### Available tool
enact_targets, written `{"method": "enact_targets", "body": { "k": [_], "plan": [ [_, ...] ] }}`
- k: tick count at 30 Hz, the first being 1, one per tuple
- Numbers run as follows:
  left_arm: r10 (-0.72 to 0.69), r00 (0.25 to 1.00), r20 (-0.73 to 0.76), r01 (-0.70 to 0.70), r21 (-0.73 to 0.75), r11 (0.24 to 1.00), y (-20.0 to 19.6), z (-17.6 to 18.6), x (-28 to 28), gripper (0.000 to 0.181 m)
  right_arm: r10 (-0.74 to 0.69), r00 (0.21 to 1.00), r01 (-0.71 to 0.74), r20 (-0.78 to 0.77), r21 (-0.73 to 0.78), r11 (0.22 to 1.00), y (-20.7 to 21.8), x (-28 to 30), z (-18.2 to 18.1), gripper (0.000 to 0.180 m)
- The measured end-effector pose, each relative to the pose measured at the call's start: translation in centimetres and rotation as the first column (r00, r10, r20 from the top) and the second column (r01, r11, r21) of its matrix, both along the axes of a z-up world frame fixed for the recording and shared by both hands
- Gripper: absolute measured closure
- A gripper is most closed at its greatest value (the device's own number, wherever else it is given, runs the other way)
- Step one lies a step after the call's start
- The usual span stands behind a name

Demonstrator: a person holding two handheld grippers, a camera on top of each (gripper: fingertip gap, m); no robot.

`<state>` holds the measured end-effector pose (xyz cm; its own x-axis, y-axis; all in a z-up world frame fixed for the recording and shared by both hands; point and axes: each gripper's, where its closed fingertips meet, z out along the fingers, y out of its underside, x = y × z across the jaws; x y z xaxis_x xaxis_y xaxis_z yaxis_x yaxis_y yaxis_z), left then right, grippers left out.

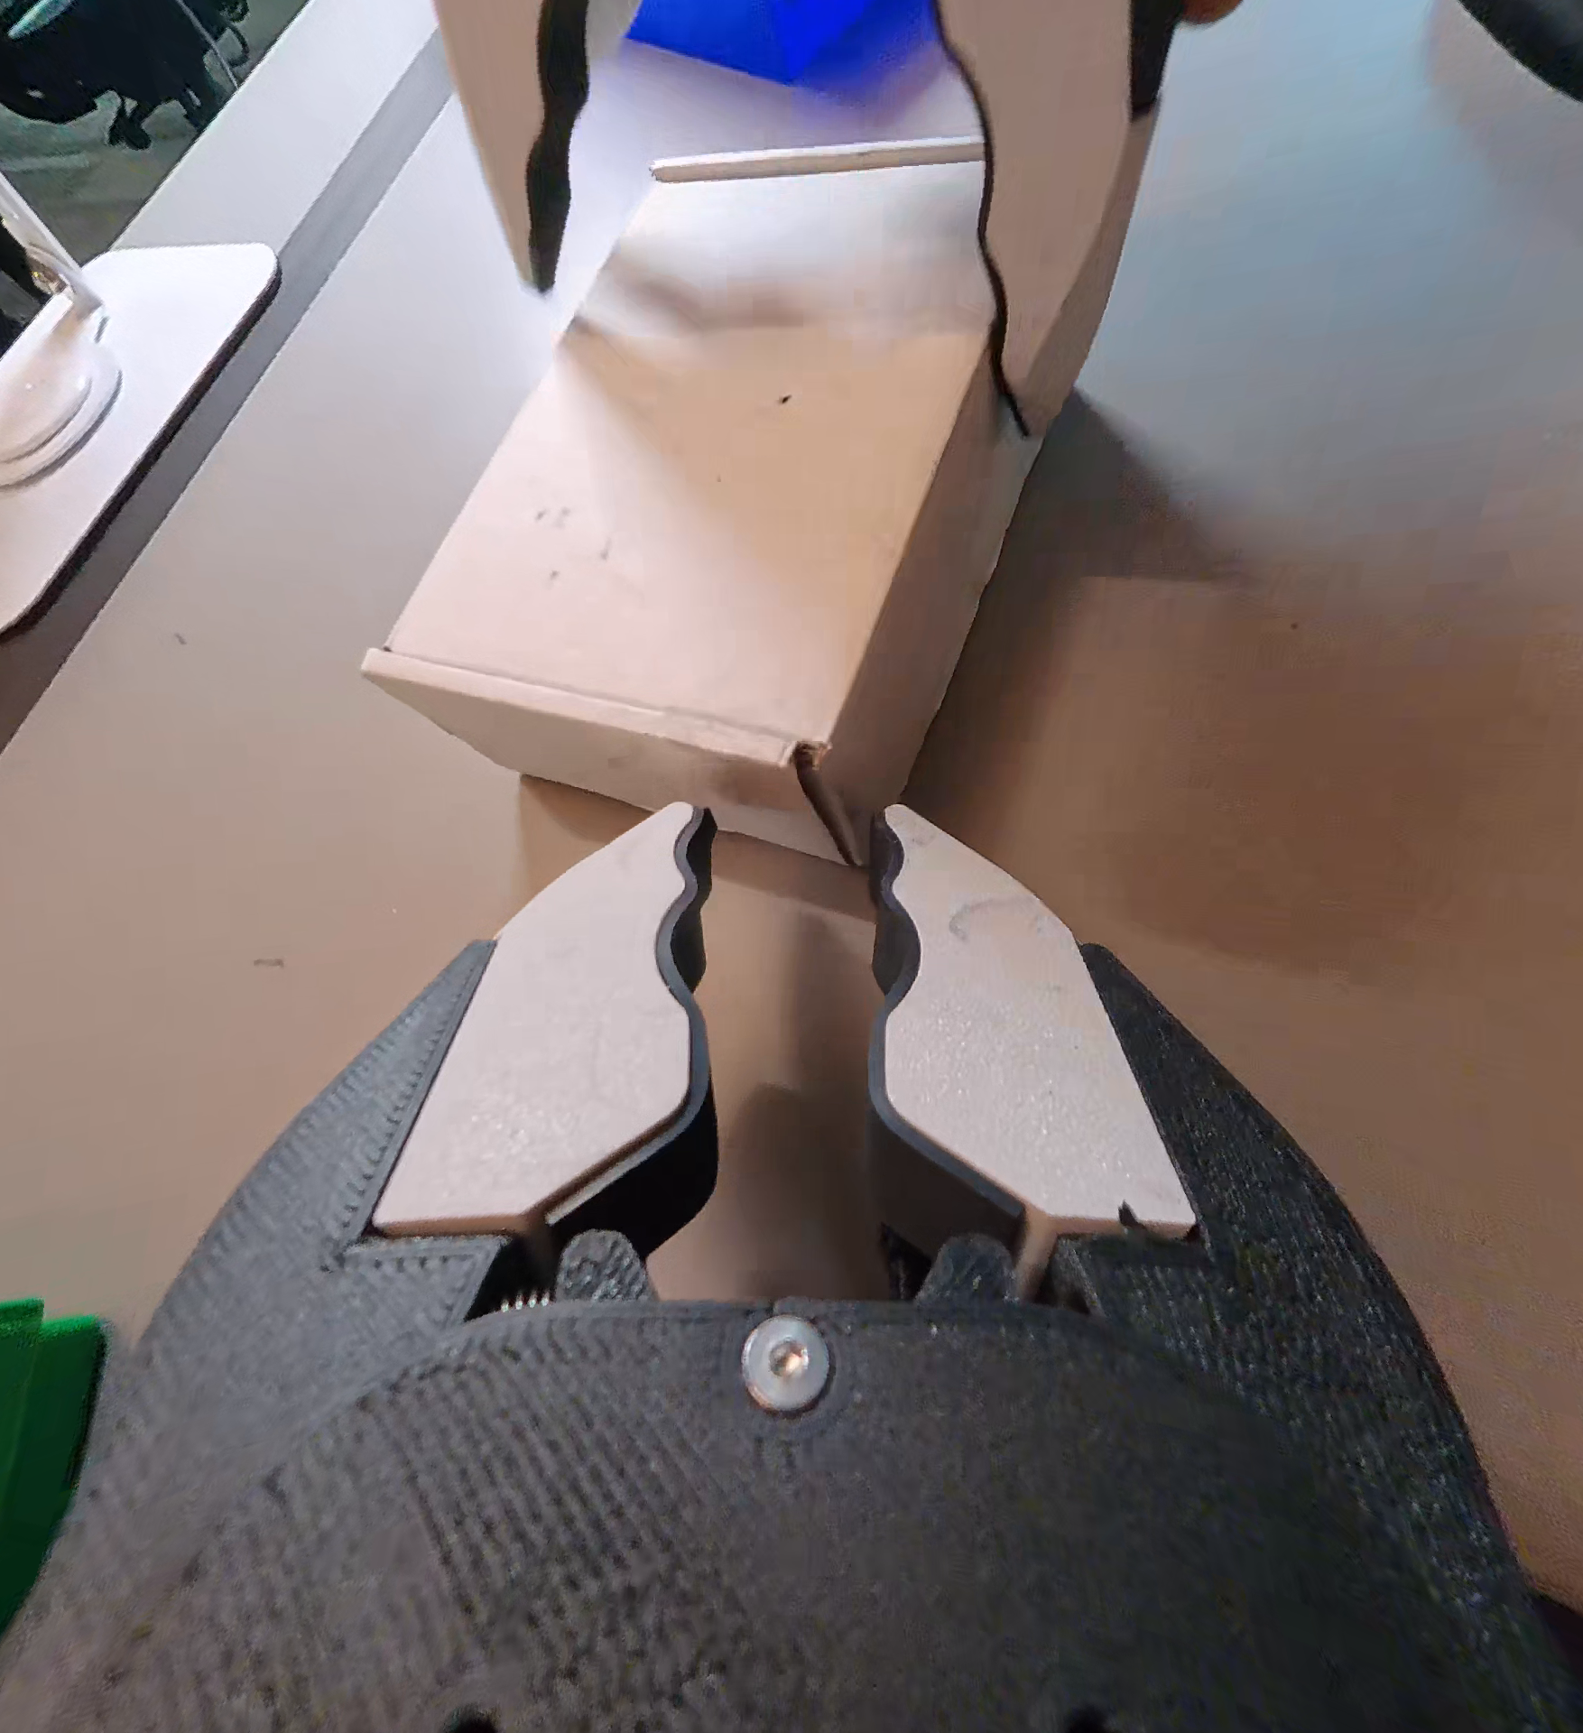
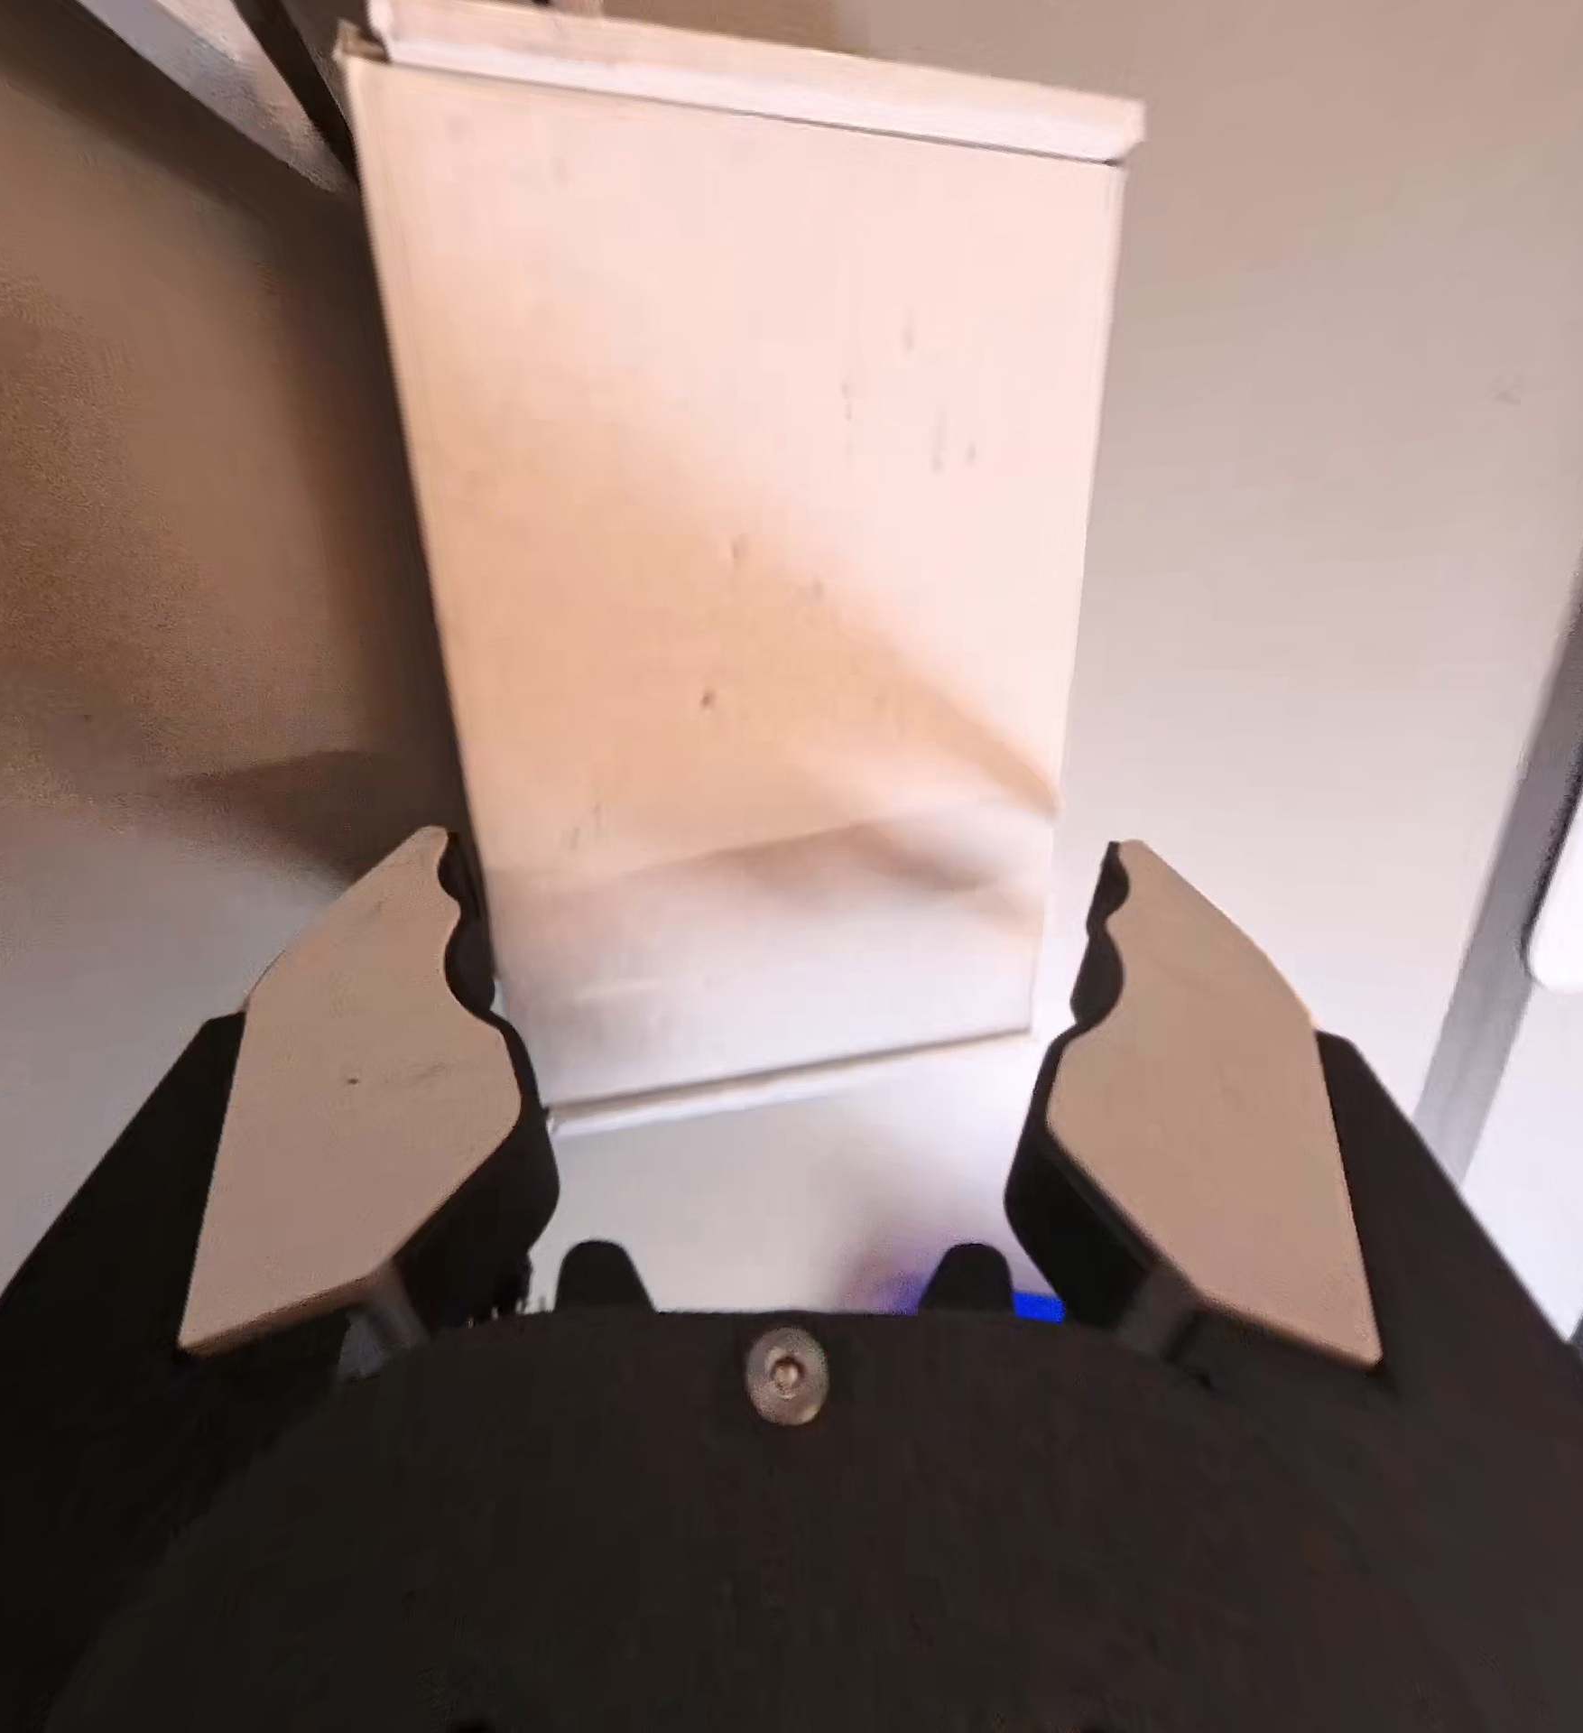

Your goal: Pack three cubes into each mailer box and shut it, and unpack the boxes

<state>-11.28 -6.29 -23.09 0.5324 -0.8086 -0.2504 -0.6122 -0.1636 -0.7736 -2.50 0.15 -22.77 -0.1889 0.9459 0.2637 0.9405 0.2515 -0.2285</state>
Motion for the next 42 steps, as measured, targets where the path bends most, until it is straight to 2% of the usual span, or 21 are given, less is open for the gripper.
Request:
{"method": "enact_targets", "body": {
  "k": [4, 7, 11, 15, 20, 27, 34, 42],
  "plan": [
    [0.023, 0.996, 0.090, -0.019, -0.050, 0.999, -0.6, -0.1, -0.7, 0.150, 0.125, 0.975, -0.117, 0.182, -0.058, 0.991, 0.3, -1.2, -1.4, 0.056],
    [0.027, 0.994, 0.110, -0.022, -0.048, 0.999, -0.8, 0.0, -1.0, 0.150, 0.139, 0.974, -0.120, 0.179, -0.110, 0.987, 0.2, -1.9, -1.1, 0.057],
    [0.028, 0.989, 0.147, -0.023, -0.034, 0.999, -0.8, 0.7, -1.1, 0.150, 0.135, 0.981, -0.124, 0.137, -0.084, 0.989, 0.5, -1.0, 0.4, 0.058],
    [0.047, 0.985, 0.168, -0.040, -0.041, 0.998, -0.8, 0.9, -1.2, 0.147, 0.031, 0.999, -0.032, 0.039, 0.006, 0.999, 3.0, 2.5, 5.4, 0.058],
    [0.074, 0.968, 0.241, -0.070, -0.026, 0.997, -0.5, 2.3, -0.8, 0.139, -0.210, 0.977, 0.212, -0.030, 0.098, 0.972, 8.7, 11.9, 11.2, 0.058],
    [0.098, 0.959, 0.267, -0.111, 0.034, 0.993, -0.1, 3.5, -0.2, 0.137, -0.462, 0.883, 0.469, -0.083, 0.168, 0.867, 16.1, 24.0, 14.6, 0.058],
    [0.133, 0.957, 0.257, -0.144, 0.027, 0.989, 0.1, 2.9, -0.4, 0.136, -0.557, 0.829, 0.551, -0.044, 0.234, 0.801, 22.3, 29.8, 12.5, 0.058],
    [0.197, 0.936, 0.291, -0.210, 0.012, 0.978, 0.3, 3.0, -1.5, 0.138, -0.576, 0.812, 0.539, 0.092, 0.257, 0.802, 27.8, 32.4, 5.6, 0.058]
  ]
}}
